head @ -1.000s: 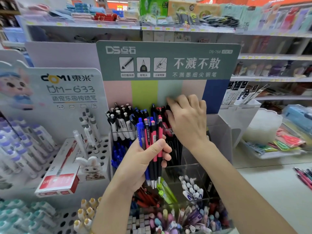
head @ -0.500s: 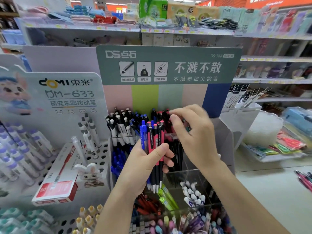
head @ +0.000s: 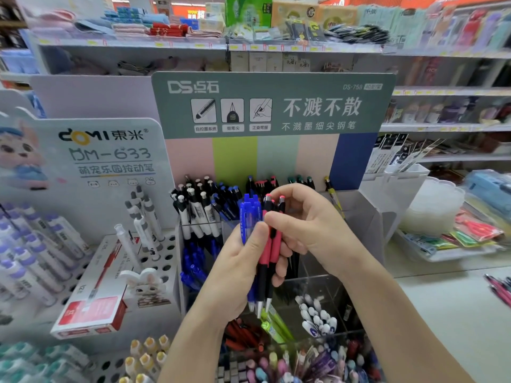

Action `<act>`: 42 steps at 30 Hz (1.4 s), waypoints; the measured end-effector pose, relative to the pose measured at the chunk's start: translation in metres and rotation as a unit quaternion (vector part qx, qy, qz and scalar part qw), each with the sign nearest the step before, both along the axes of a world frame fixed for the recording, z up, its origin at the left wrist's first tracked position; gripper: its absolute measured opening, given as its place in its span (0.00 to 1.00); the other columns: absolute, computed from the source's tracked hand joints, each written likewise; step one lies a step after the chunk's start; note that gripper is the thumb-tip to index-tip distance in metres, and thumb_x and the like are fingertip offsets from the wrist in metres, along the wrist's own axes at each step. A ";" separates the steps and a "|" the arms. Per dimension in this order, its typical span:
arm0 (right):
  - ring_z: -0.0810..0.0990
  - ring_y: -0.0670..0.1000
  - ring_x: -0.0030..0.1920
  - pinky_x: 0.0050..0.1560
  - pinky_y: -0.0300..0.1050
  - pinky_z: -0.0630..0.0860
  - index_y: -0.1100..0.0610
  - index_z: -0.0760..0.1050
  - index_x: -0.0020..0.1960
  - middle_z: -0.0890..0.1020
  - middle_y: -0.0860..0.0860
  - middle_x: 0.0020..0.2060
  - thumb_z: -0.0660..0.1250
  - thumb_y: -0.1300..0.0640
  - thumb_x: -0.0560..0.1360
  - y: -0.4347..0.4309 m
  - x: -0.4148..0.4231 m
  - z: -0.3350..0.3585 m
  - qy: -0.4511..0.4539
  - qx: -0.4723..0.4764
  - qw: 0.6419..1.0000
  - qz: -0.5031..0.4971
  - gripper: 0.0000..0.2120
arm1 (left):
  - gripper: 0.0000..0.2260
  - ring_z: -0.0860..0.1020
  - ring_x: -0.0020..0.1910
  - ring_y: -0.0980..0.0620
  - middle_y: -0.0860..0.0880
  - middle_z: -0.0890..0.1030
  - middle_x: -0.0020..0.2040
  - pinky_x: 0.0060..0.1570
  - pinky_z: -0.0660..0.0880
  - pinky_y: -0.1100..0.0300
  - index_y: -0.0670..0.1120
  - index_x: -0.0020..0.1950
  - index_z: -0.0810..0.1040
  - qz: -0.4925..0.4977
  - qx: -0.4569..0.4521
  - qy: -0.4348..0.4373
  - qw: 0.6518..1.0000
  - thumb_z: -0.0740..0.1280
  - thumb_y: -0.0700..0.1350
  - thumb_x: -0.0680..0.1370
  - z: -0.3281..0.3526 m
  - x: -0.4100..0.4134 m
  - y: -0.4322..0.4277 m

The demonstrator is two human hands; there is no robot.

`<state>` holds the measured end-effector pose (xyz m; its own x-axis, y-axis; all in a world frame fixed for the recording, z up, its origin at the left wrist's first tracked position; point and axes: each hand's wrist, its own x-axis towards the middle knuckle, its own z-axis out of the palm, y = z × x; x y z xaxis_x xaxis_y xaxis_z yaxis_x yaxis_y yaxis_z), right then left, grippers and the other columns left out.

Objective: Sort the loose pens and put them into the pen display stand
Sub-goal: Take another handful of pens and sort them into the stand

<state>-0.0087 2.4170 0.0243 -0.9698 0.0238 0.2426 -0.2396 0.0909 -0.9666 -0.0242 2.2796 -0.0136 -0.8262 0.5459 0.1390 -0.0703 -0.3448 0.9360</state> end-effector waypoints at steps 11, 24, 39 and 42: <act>0.67 0.44 0.23 0.24 0.35 0.66 0.59 0.73 0.47 0.72 0.48 0.24 0.66 0.62 0.76 0.003 0.003 0.004 -0.050 -0.008 0.999 0.003 0.02 | 0.19 0.79 0.31 0.46 0.38 0.82 0.41 0.27 0.77 0.59 0.35 0.61 0.71 -0.009 0.003 -0.035 0.999 0.59 0.49 0.78 0.007 0.001 -0.001; 0.71 0.46 0.43 0.45 0.27 0.65 0.61 0.74 0.52 0.75 0.50 0.43 0.66 0.56 0.77 0.023 -0.029 0.037 0.206 0.238 0.891 -0.327 0.08 | 0.11 0.79 0.32 0.51 0.45 0.81 0.35 0.28 0.78 0.60 0.38 0.50 0.73 0.100 -0.014 -0.053 0.993 0.60 0.46 0.78 0.003 -0.004 -0.004; 0.77 0.60 0.50 0.44 0.50 0.71 0.58 0.68 0.59 0.78 0.55 0.51 0.64 0.57 0.77 0.008 -0.056 0.026 0.150 0.481 0.822 -0.265 0.12 | 0.10 0.78 0.31 0.52 0.45 0.80 0.35 0.27 0.76 0.61 0.38 0.50 0.74 0.109 -0.006 -0.064 0.992 0.59 0.45 0.81 0.008 -0.003 -0.006; 0.76 0.62 0.48 0.40 0.49 0.70 0.59 0.72 0.61 0.77 0.57 0.51 0.61 0.49 0.78 0.005 -0.056 0.013 0.176 0.544 0.762 -0.304 0.17 | 0.10 0.78 0.31 0.52 0.45 0.80 0.35 0.27 0.76 0.61 0.39 0.50 0.74 0.105 -0.004 -0.062 0.993 0.59 0.45 0.80 0.009 -0.003 -0.005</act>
